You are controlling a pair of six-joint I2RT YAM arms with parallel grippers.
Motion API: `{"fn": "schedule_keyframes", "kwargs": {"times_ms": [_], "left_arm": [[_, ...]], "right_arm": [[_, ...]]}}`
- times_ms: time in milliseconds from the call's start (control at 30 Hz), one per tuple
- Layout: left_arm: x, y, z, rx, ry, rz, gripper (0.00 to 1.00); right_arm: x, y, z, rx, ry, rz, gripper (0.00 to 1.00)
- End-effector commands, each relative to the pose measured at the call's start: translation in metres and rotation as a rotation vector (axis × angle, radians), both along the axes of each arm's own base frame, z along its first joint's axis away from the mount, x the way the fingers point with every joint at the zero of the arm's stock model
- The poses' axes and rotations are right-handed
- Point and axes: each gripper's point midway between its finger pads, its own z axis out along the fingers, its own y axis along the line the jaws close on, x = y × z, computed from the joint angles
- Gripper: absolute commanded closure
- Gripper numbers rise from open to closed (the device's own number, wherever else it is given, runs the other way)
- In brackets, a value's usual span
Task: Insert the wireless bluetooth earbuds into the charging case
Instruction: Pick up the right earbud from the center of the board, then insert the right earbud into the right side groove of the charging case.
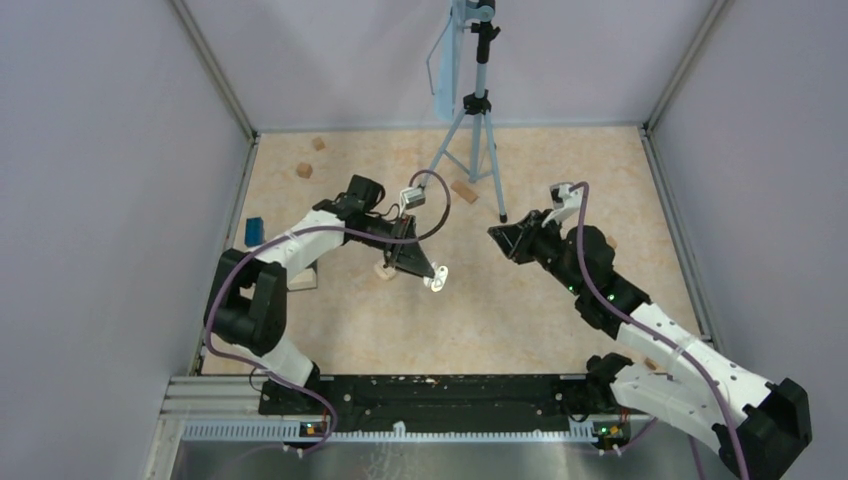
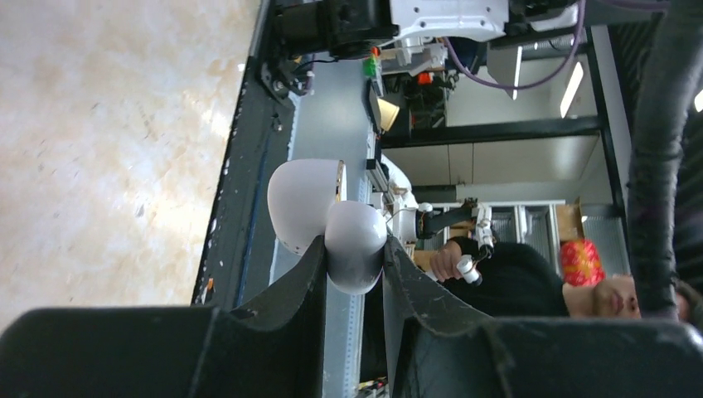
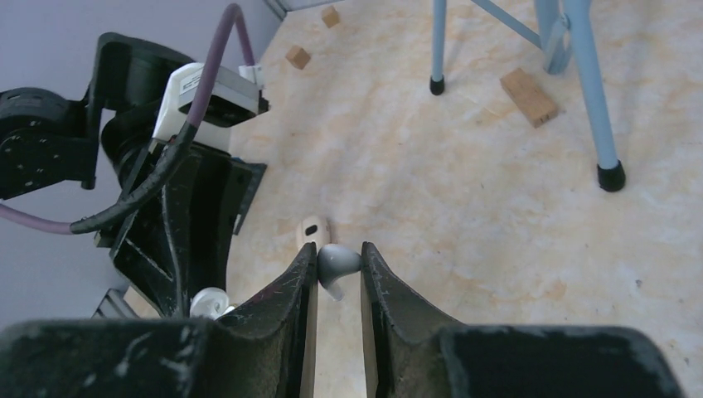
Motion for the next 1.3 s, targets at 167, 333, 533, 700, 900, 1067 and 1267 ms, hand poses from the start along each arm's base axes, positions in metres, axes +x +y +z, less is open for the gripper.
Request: {"fn": "schedule_keyframes", "kwargs": {"times_ms": [167, 333, 533, 700, 900, 1067, 1267], "left_arm": [[0.007, -0.024, 0.017, -0.039, -0.028, -0.104, 1.00], [0.011, -0.029, 0.017, 0.000, 0.015, -0.085, 1.00], [0.015, -0.033, 0.023, 0.013, 0.040, -0.063, 1.00], [0.019, -0.035, 0.020, 0.022, 0.070, -0.041, 1.00], [0.017, -0.035, 0.017, 0.029, 0.113, -0.045, 1.00], [0.017, -0.035, 0.017, 0.030, 0.131, -0.047, 1.00], [0.015, -0.034, 0.018, 0.028, 0.142, -0.051, 1.00]], "right_arm": [[-0.021, 0.031, 0.028, 0.124, -0.152, 0.192, 0.92], [-0.029, 0.041, 0.025, 0.099, -0.169, 0.228, 0.93], [-0.032, 0.053, 0.019, 0.068, -0.169, 0.257, 0.93], [-0.034, 0.061, 0.012, 0.044, -0.161, 0.263, 0.94], [-0.034, 0.067, 0.010, 0.034, -0.167, 0.269, 0.94], [-0.033, 0.071, 0.004, 0.017, -0.164, 0.267, 0.94], [-0.032, 0.074, 0.002, 0.014, -0.170, 0.265, 0.94]]}}
